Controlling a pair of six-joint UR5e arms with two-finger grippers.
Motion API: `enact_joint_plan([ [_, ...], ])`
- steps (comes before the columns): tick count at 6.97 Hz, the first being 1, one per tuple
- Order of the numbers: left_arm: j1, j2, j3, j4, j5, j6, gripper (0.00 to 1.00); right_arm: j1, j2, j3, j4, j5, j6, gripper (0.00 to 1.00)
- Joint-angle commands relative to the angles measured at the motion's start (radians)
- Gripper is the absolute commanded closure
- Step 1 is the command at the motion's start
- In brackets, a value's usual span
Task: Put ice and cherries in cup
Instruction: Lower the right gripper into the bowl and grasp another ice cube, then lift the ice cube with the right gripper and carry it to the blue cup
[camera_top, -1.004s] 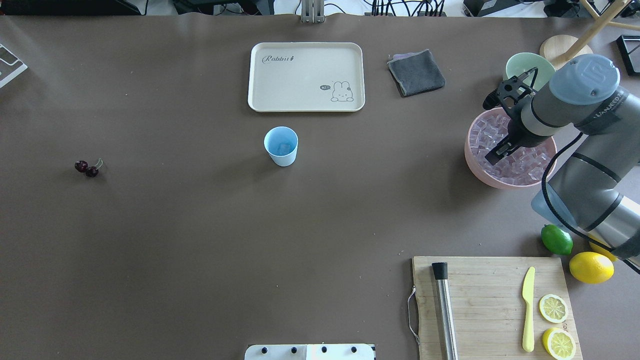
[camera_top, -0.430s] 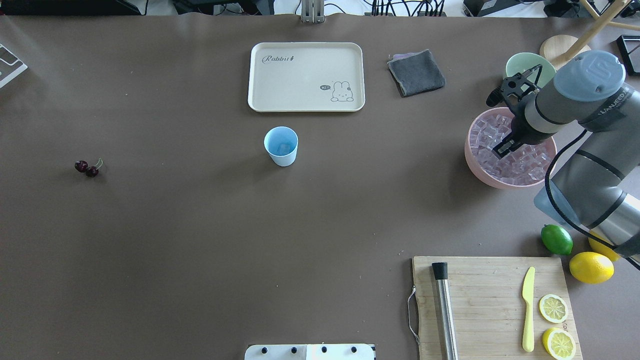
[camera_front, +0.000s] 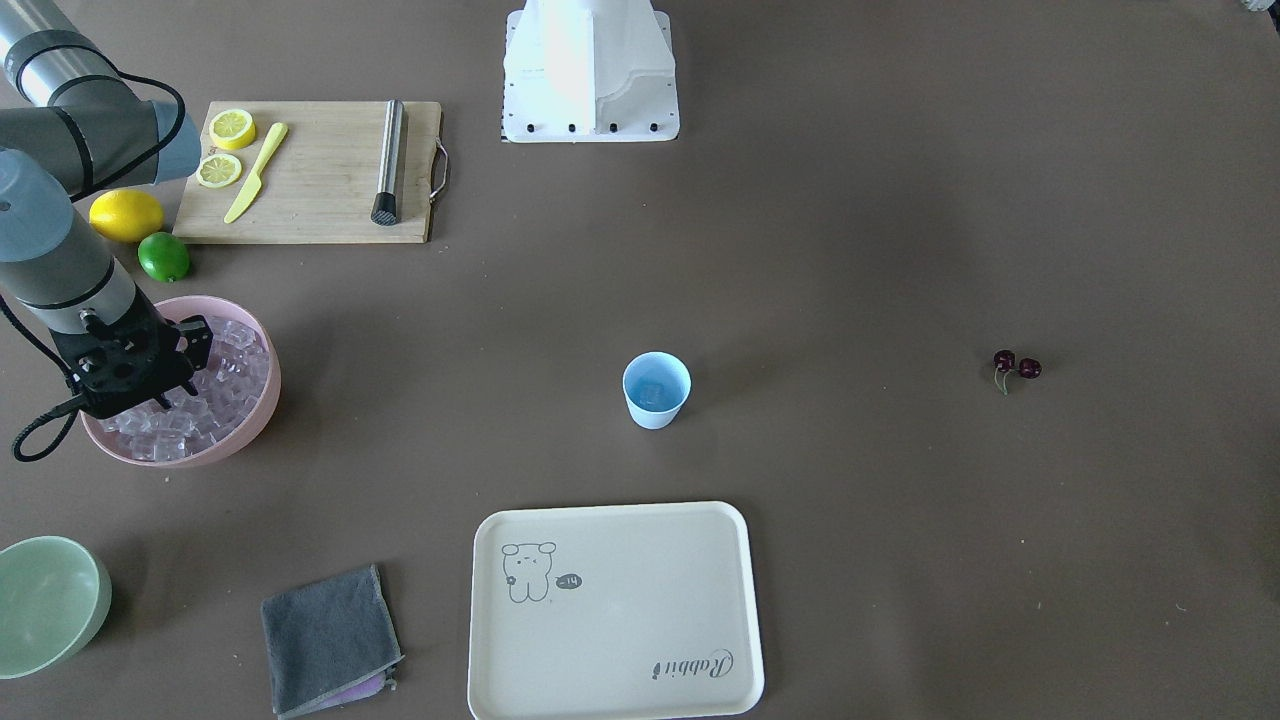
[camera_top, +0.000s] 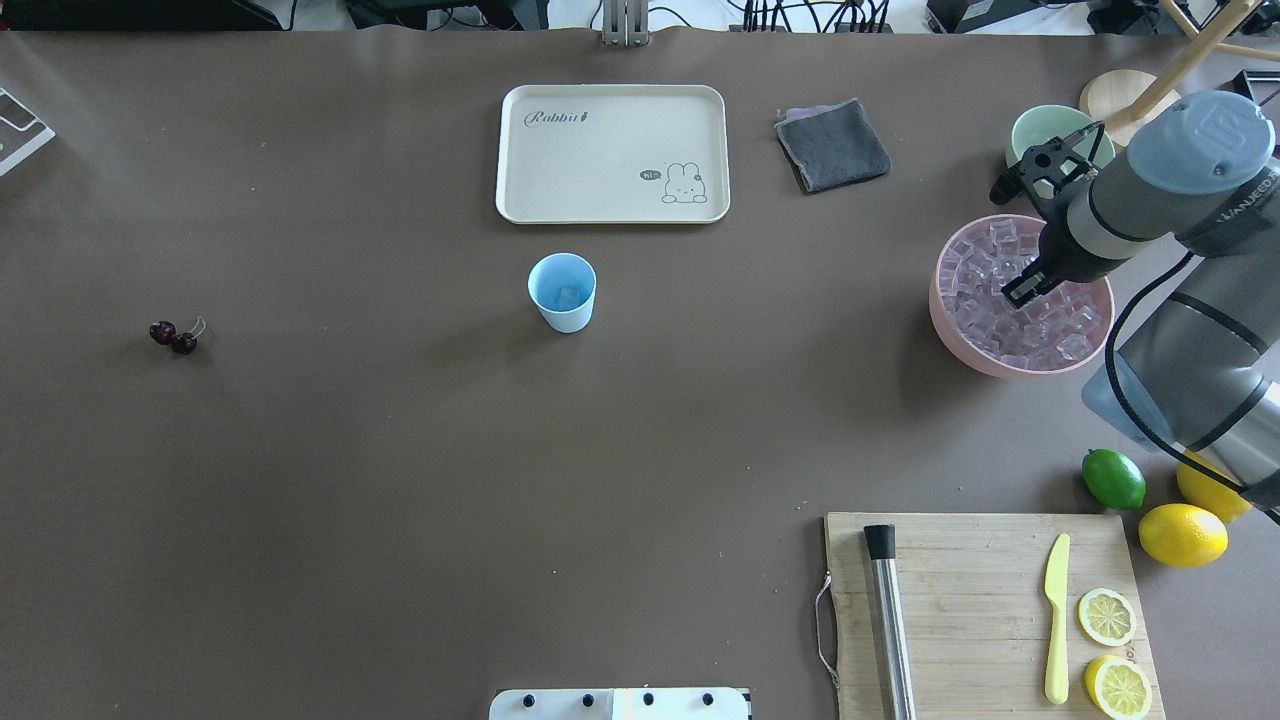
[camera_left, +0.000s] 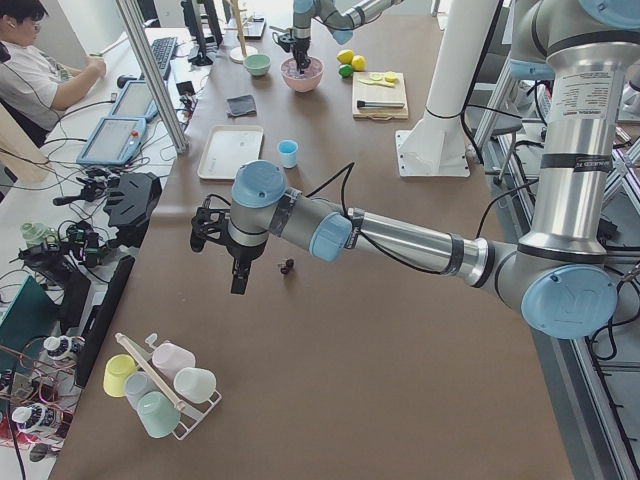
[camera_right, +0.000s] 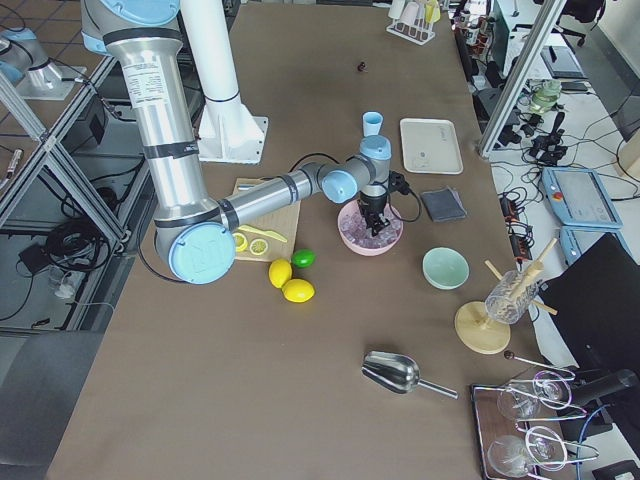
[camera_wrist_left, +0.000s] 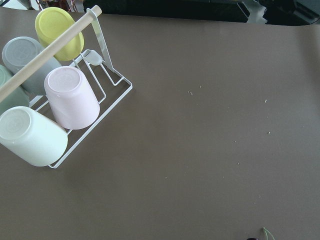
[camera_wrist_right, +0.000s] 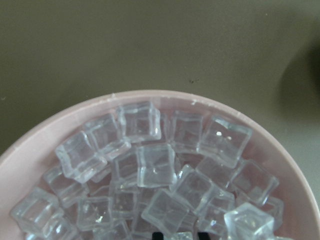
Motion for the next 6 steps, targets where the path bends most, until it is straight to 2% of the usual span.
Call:
enact_joint_plan([
  [1,0.000,0.000,0.000,0.000,0.000,0.000,0.02,0.034,0.003,0.035,-0.007,0.013,0.004,1.00],
  [4,0.002,-0.003,-0.006,0.000,0.000,-0.002,0.02,0.092,0.012,0.202,-0.096,0.031,0.041,1.00],
  [6,0.002,0.001,-0.010,0.000,-0.006,0.000,0.02,0.090,0.132,0.195,-0.095,0.037,0.214,1.00],
])
